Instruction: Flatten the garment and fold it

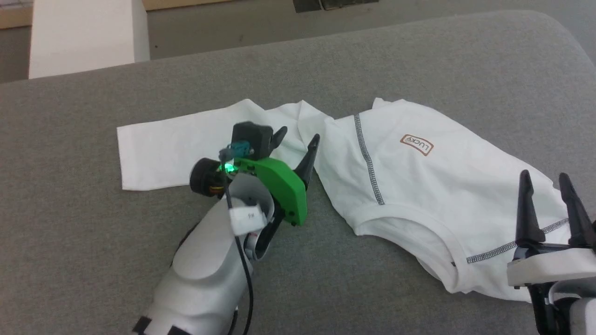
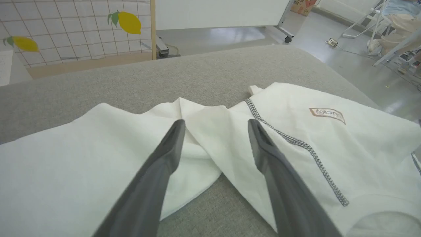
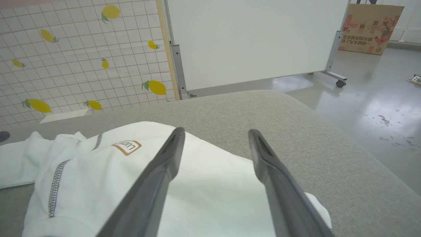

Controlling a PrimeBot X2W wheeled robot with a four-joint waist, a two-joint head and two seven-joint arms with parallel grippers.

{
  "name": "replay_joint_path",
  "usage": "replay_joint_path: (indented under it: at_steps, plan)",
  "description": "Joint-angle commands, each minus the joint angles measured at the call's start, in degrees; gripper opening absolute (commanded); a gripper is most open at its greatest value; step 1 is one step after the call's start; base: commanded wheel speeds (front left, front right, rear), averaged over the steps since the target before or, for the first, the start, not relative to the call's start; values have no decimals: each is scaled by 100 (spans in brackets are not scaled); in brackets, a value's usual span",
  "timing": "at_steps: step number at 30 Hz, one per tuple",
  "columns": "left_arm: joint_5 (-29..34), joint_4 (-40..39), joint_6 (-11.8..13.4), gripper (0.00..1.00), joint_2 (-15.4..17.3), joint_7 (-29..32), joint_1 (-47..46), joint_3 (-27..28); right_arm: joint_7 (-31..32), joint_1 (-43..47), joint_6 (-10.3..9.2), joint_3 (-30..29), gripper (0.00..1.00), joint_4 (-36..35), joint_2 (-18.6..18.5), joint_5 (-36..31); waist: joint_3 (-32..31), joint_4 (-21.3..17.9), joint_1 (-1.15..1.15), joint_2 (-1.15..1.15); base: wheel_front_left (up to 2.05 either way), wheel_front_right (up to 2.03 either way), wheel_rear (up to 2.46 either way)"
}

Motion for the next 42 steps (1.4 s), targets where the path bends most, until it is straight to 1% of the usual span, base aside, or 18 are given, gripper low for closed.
replay_joint_path:
  at_steps: [1,5,8,9,10,11,12,13,15,17,20,23,26,29,31,36,40,42]
  plan:
    - [-110,212,114,100,17,246,-265,-78,-62,-127,-9,108,100,36,2,55,285,-268,0,0,0,0,0]
    - [-378,811,388,100,17,1044,-798,-322,-150,-218,-9,369,100,136,2,154,447,-424,0,0,0,0,0]
    - [-199,1330,691,100,29,1691,-1086,-554,-205,-262,-9,490,100,207,2,208,502,-492,0,0,0,0,0]
    - [-174,1482,731,100,30,1920,-1149,-612,-224,-274,-9,528,100,229,2,230,508,-510,0,0,0,0,0]
    - [-207,1567,710,100,29,2091,-1173,-639,-236,-281,-9,552,100,243,2,243,510,-520,0,0,0,0,0]
    - [-302,1647,664,57,27,2301,-1184,-647,-253,-290,-9,573,100,257,2,249,511,-528,0,0,0,0,0]
    - [-329,1676,643,34,26,2384,-1189,-664,-261,-293,-9,577,100,262,2,248,508,-527,0,0,0,0,0]
    - [-334,1715,609,0,25,2490,-1195,-717,-268,-292,-9,583,100,272,2,244,499,-513,0,0,0,0,0]
    - [-338,1727,584,0,25,2486,-1187,-761,-263,-289,-9,593,100,286,2,222,467,-461,0,0,0,0,0]
    - [-302,1677,667,0,33,2180,-1162,-732,-246,-284,-9,593,100,285,2,209,421,-376,0,0,0,0,0]
    - [-295,1505,880,0,94,1311,-1017,-522,-202,-267,-9,597,100,246,2,150,284,-189,0,0,0,0,0]
    - [-386,1345,991,0,206,716,-777,-293,-154,-234,-9,579,100,171,2,61,129,-3,0,0,0,0,0]
    - [-516,1120,1130,0,458,276,-391,-18,-68,-165,-9,536,100,61,2,-61,-84,250,0,0,0,0,0]
    - [-639,826,1262,0,768,116,54,210,22,-83,-9,493,100,-44,2,-125,-282,498,0,0,0,0,0]
    - [-721,559,1405,0,1004,74,405,380,93,-28,-9,493,100,-102,2,-155,-391,649,0,0,0,0,0]
    - [-980,-352,1910,0,1492,5,1426,900,290,94,-9,512,100,-227,2,-150,-536,958,0,0,0,0,0]
    - [-1139,-1047,2270,0,1705,-24,2097,1239,538,174,-9,505,100,-274,2,-138,-527,1160,0,0,0,0,0]
    - [-1204,-1302,2338,0,1728,-114,2293,1356,758,215,-9,514,100,-251,2,-122,-507,1230,0,0,0,0,0]
